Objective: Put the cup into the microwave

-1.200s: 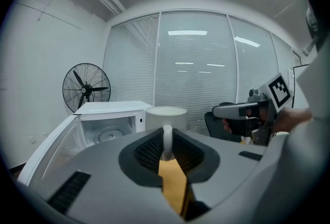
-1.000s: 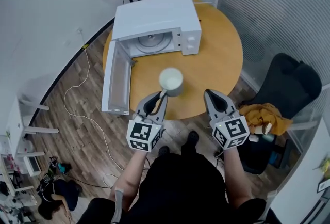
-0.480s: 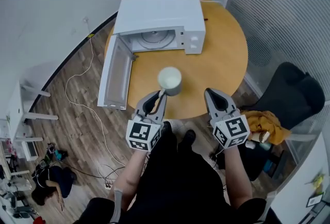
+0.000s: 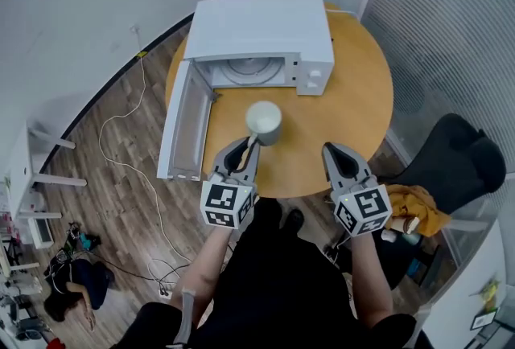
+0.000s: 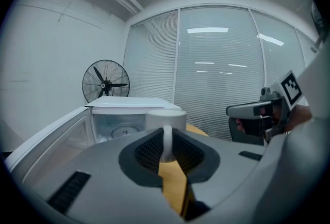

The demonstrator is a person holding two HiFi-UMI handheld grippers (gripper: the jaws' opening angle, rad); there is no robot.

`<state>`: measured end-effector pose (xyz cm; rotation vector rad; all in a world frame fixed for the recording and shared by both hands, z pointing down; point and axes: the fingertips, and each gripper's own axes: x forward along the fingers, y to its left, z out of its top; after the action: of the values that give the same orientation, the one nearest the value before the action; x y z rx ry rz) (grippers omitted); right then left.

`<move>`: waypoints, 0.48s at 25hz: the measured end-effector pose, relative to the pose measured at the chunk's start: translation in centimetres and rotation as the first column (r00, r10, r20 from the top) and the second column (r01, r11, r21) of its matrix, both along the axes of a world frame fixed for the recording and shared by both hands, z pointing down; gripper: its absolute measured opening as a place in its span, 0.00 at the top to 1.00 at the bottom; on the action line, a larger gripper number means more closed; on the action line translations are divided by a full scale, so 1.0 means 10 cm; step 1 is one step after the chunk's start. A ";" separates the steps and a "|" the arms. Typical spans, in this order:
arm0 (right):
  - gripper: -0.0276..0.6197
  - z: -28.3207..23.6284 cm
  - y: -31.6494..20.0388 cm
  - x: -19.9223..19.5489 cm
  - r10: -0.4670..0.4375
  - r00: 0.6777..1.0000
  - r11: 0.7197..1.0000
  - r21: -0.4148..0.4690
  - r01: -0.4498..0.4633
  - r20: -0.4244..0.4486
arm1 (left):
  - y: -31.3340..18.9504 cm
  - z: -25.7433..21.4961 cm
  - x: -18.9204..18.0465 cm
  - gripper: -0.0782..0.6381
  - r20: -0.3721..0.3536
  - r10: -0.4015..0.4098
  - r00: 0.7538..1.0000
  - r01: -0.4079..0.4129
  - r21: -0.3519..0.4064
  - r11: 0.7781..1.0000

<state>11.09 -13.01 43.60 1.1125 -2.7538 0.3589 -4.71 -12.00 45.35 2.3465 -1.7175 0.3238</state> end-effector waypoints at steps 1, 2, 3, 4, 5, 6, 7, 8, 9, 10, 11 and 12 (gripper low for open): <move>0.94 -0.01 -0.05 -0.02 0.004 1.000 1.000 0.001 -0.004 -0.006 | -0.07 0.02 -0.04 0.83 -0.002 -0.001 1.000 0.001 -0.001 1.000; 0.94 -0.02 -0.10 -0.04 0.009 1.000 1.000 0.002 -0.009 -0.011 | -0.14 0.05 -0.07 0.83 0.000 0.001 1.000 -0.001 -0.003 1.000; 0.94 -0.04 -0.14 -0.07 0.014 1.000 1.000 0.004 -0.014 -0.015 | -0.21 0.08 -0.11 0.83 0.004 0.004 1.000 -0.004 -0.005 1.000; 0.94 -0.05 -0.19 -0.09 0.020 1.000 1.000 0.005 -0.020 -0.018 | -0.28 0.12 -0.15 0.83 0.008 0.006 1.000 -0.006 -0.007 1.000; 0.94 -0.05 -0.23 -0.12 0.025 0.999 1.000 0.006 -0.025 -0.022 | -0.35 0.16 -0.19 0.83 0.011 0.009 1.000 -0.009 -0.008 1.000; 0.94 -0.05 -0.28 -0.14 0.030 0.999 1.000 0.006 -0.030 -0.027 | -0.42 0.21 -0.22 0.83 0.012 0.013 1.000 -0.013 -0.008 1.000; 0.94 -0.05 -0.32 -0.16 0.035 0.999 0.999 0.005 -0.034 -0.032 | -0.50 0.25 -0.25 0.83 0.014 0.017 1.000 -0.017 -0.009 1.000; 0.94 -0.04 -0.37 -0.19 0.040 0.998 0.999 0.004 -0.040 -0.038 | -0.57 0.29 -0.28 0.83 0.017 0.022 1.000 -0.022 -0.010 1.000; 0.94 -0.04 -0.42 -0.22 0.046 0.998 0.999 0.001 -0.046 -0.042 | -0.65 0.33 -0.32 0.83 0.020 0.026 0.999 -0.026 -0.012 1.000; 0.94 -0.03 -0.46 -0.24 0.051 0.998 0.999 -0.002 -0.051 -0.046 | -0.72 0.37 -0.35 0.83 0.025 0.030 0.999 -0.030 -0.013 0.999; 0.94 -0.01 -0.51 -0.27 0.056 0.997 0.998 -0.005 -0.057 -0.050 | -0.79 0.41 -0.38 0.83 0.031 0.033 0.999 -0.033 -0.014 0.999; 0.94 0.00 -0.55 -0.30 0.060 0.997 0.998 -0.007 -0.061 -0.053 | -0.86 0.45 -0.41 0.83 0.035 0.036 0.999 -0.036 -0.015 0.999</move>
<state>8.10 -18.49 43.59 1.1881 -2.6751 0.3434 -8.84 -20.64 49.81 2.3775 -1.6845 0.3852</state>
